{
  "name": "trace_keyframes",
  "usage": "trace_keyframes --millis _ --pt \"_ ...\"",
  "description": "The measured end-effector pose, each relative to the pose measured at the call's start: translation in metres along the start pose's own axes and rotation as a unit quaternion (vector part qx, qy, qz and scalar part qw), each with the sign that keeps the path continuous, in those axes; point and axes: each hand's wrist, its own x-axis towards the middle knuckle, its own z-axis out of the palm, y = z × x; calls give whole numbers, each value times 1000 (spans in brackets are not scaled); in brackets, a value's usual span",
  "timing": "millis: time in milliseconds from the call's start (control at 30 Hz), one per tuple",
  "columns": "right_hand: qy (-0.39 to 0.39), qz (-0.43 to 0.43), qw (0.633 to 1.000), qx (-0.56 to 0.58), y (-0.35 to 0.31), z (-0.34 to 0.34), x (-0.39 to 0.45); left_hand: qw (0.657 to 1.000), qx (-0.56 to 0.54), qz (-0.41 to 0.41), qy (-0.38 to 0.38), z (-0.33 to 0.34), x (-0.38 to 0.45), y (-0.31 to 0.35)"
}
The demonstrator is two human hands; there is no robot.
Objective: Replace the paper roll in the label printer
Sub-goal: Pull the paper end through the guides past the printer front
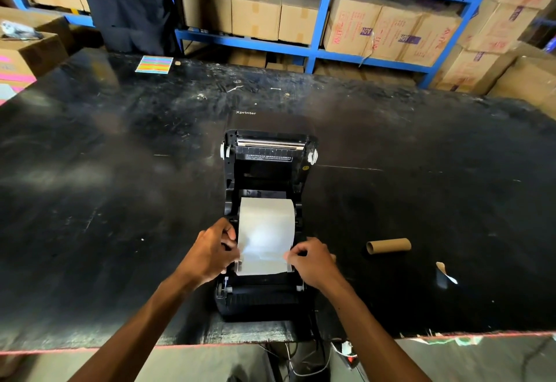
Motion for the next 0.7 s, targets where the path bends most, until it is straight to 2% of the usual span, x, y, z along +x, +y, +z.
trace_keyframes --millis 100,200,300,433,567,700 --pt "26 -24 998 -46 -2 0 1 999 41 19 3 1 0 1" --pt "35 -23 999 -13 1 0 3 997 72 15 -22 -2 3 4" --pt "27 -18 999 14 8 0 2 998 32 -3 -50 -6 6 5" --pt "23 -19 1000 -6 6 0 -1 1000 -8 -3 -22 -2 3 3" --pt "19 8 998 61 3 -3 -2 998 -10 -13 -55 -4 4 2" --pt "66 -18 998 -2 5 5 -6 998 -18 -12 -55 -7 5 2"
